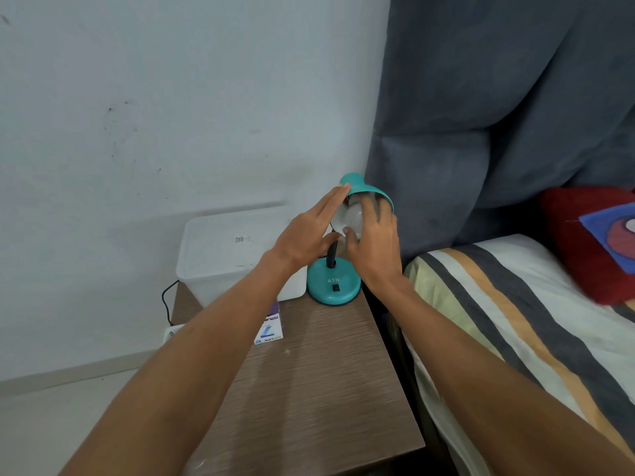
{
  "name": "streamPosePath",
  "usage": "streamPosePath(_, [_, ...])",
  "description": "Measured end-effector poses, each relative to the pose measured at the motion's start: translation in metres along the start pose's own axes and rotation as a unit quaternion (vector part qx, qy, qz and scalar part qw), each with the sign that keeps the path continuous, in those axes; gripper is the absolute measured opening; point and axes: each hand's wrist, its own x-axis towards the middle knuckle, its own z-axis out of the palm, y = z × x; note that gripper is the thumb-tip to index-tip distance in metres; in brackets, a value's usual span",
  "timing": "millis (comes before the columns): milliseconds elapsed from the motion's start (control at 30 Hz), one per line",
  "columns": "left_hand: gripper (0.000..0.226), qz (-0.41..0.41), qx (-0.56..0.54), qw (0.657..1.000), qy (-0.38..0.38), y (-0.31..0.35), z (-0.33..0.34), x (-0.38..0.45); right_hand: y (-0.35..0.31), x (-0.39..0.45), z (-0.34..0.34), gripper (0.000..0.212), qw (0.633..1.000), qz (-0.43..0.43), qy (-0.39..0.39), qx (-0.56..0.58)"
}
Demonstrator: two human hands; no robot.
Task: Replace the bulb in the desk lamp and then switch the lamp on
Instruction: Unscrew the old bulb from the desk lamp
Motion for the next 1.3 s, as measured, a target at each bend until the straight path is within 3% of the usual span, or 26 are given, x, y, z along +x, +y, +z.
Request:
streamPosePath(133, [0.084, 0.009, 0.005, 1.0, -0.001, -0.001, 0.001, 0.001, -0.006, 0.005, 0.0, 0.064, 0.994, 0.099, -0.009, 0.047])
streamPosePath(233, [0.084, 0.002, 0.0, 1.0, 0.007, -0.001, 0.001, -0.001, -0.006, 0.007, -0.001, 0.065, 0.999, 0.033, -0.014, -0.041])
streamPosePath(300, [0.084, -0.001, -0.004, 1.0, 0.008, -0.001, 0.0, -0.001, -0.003, 0.006, 0.0, 0.069, 0.999, 0.023, -0.016, -0.037])
streamPosePath(467, [0.081, 0.005, -0.001, 1.0, 0.001, 0.001, 0.002, 0.001, -0.005, 0.002, 0.002, 0.066, 0.989, 0.121, 0.005, 0.079])
streamPosePath(633, [0.084, -0.012, -0.002, 1.0, 0.013, 0.0, 0.004, -0.002, 0.001, 0.002, 0.001, 0.074, 0.999, 0.033, -0.013, -0.006])
streamPosePath(733, [0.082, -0.01, -0.004, 1.0, 0.006, 0.001, 0.003, 0.0, 0.001, -0.004, 0.004, 0.076, 0.994, 0.087, 0.011, 0.073])
streamPosePath(833, [0.084, -0.01, 0.002, 1.0, 0.002, 0.002, 0.005, 0.002, -0.005, 0.002, 0.004, 0.059, 0.987, 0.136, 0.017, 0.088])
streamPosePath(967, [0.082, -0.017, -0.002, 1.0, 0.016, 0.0, 0.005, 0.0, -0.001, 0.006, -0.002, 0.07, 0.999, 0.02, -0.014, -0.025])
streamPosePath(1167, [0.087, -0.012, 0.003, 1.0, 0.002, 0.0, 0.01, 0.003, -0.001, 0.006, -0.002, 0.068, 0.994, 0.096, 0.0, 0.05])
streamPosePath(1300, [0.086, -0.014, 0.001, 1.0, 0.009, 0.002, 0.008, 0.002, 0.0, 0.007, -0.004, 0.068, 0.999, 0.005, -0.014, -0.043])
